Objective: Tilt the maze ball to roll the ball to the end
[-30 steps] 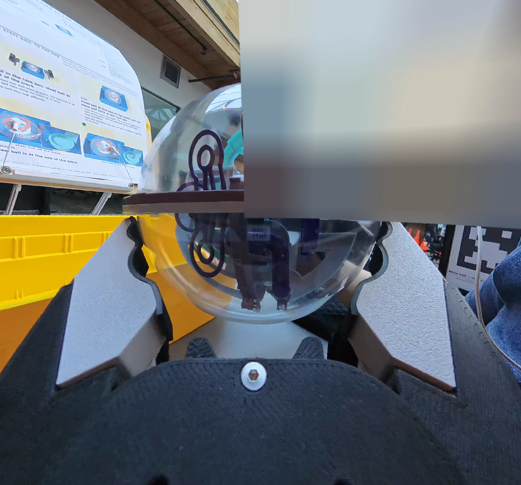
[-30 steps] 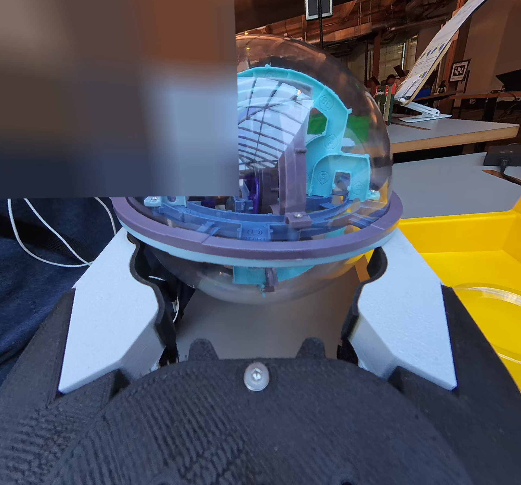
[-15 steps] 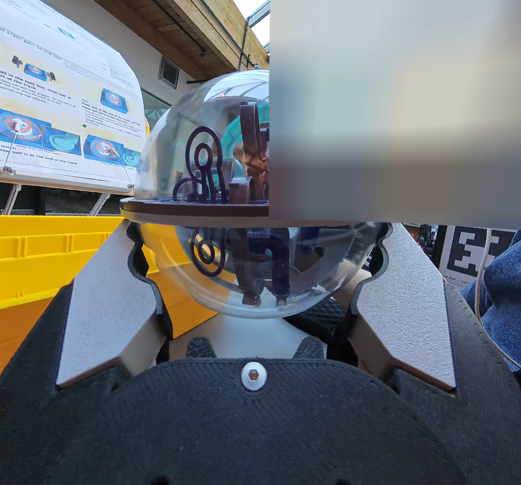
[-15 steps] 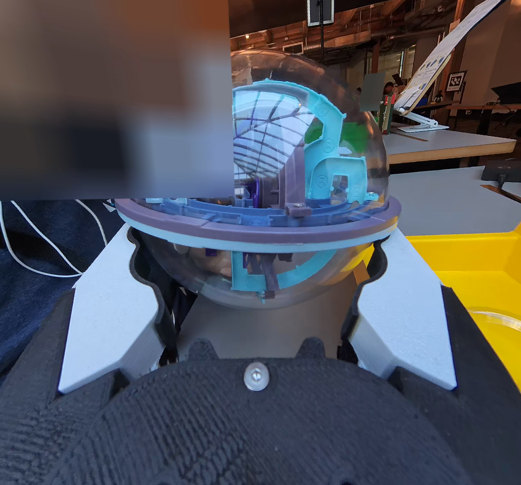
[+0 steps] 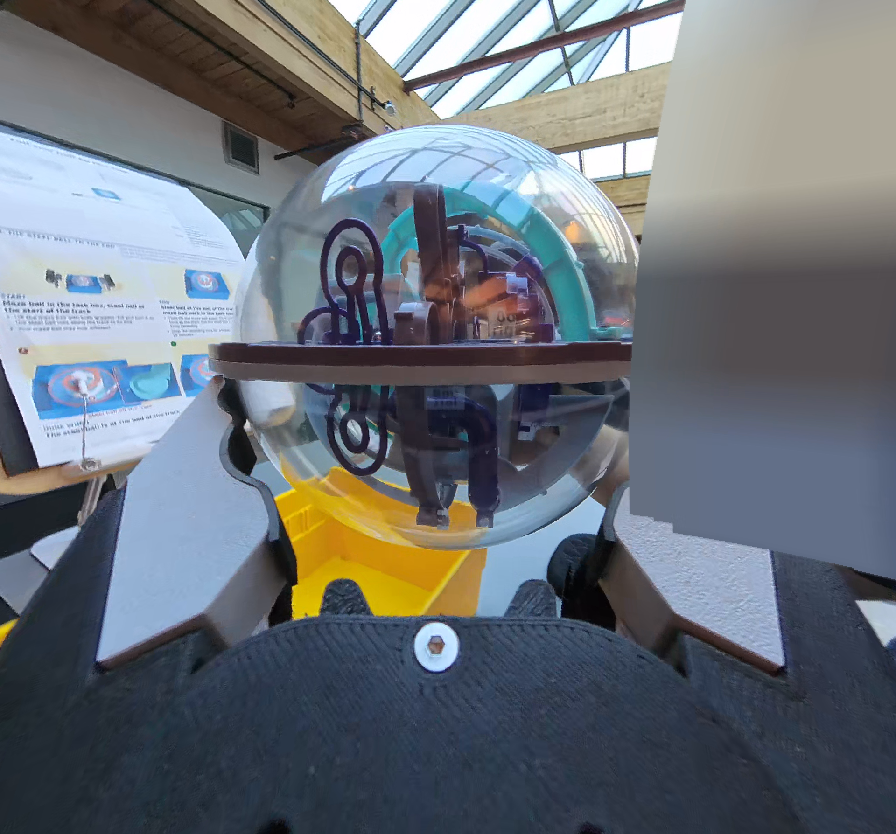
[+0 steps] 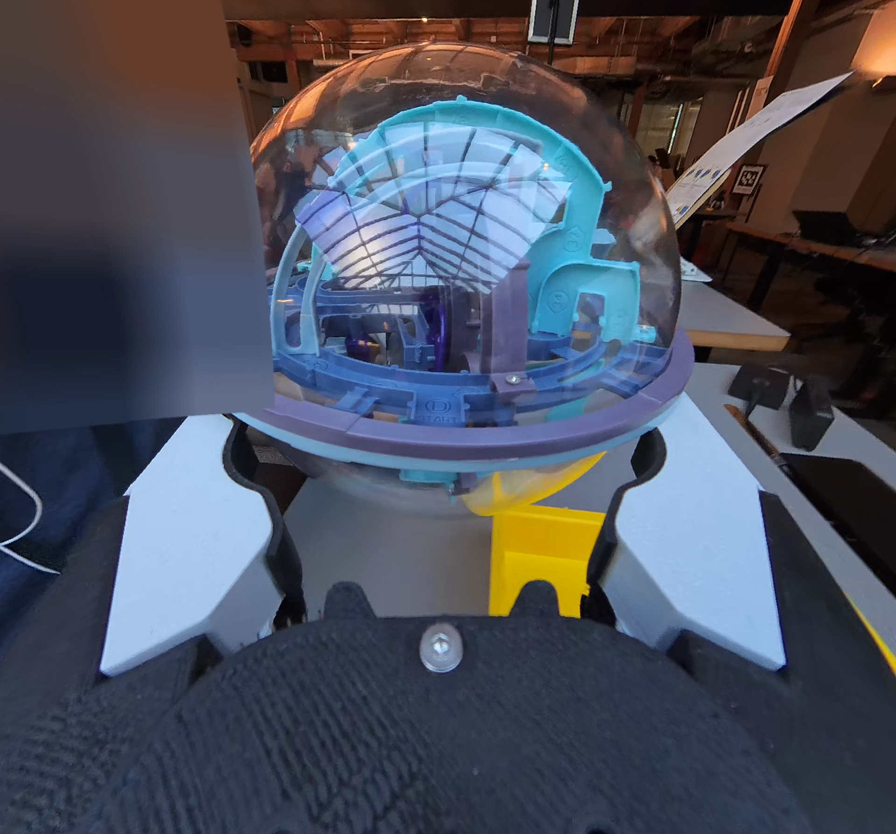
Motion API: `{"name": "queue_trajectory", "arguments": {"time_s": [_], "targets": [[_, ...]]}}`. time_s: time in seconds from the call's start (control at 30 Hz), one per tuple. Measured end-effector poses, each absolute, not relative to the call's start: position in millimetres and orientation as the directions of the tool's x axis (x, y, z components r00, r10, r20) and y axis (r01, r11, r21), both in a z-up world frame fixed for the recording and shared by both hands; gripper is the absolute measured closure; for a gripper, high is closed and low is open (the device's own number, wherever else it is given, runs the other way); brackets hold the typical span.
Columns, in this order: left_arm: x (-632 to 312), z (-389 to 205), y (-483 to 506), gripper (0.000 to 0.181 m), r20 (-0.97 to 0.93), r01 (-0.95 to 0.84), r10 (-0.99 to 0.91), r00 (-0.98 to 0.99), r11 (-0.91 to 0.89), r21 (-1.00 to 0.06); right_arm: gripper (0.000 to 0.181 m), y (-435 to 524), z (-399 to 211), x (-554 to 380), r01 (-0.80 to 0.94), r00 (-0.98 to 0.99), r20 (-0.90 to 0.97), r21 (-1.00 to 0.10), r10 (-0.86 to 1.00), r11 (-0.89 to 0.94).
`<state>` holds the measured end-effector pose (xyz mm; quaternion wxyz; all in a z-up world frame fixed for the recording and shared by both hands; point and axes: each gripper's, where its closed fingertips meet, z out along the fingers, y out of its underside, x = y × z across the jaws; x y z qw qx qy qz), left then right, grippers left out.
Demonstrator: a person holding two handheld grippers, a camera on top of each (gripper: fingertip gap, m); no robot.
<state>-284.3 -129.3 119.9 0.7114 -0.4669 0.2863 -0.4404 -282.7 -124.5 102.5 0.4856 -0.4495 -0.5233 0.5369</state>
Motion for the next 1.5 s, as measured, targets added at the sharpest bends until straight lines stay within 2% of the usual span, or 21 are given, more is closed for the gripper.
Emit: {"name": "queue_trajectory", "arguments": {"time_s": [0.03,0.2,0.4,0.73,0.97,1.3,1.5], "targets": [[-283.5,123.5,-124.9,0.022,-0.003,0.355,-0.896,0.444,0.179,-0.918,0.024,-119.9,106.4,-282.0,-0.055,-0.120,0.035,-0.998,0.992,0.028],[-273.7,119.5,-110.2,0.022,0.027,0.373,-0.896,0.443,0.156,-0.915,0.023,-105.8,106.7,-272.2,-0.074,-0.120,0.020,-0.997,0.993,0.011],[-256.9,80.9,-115.8,0.021,0.120,0.354,-0.895,0.430,0.045,-0.934,0.023,-112.4,84.4,-258.1,-0.073,-0.118,-0.022,-0.997,0.993,-0.031],[-256.2,80.1,-133.1,0.022,0.076,0.361,-0.881,0.466,0.111,-0.926,0.023,-130.0,63.5,-254.8,-0.081,-0.138,-0.051,-0.995,0.989,-0.063],[-255.6,73.1,-139.4,0.024,0.109,0.369,-0.879,0.463,0.080,-0.926,0.023,-136.7,55.4,-253.7,-0.086,-0.134,-0.090,-0.991,0.987,-0.102],[-256.7,66.3,-163.6,0.023,0.100,0.440,-0.889,0.447,0.122,-0.890,0.024,-159.8,56.1,-253.9,-0.086,-0.122,-0.032,-0.995,0.992,-0.043],[-261.5,62.5,-173.3,0.023,0.129,0.473,-0.883,0.451,0.114,-0.874,0.024,-169.3,53.1,-257.8,-0.112,-0.129,-0.057,-0.991,0.990,-0.071]]}}
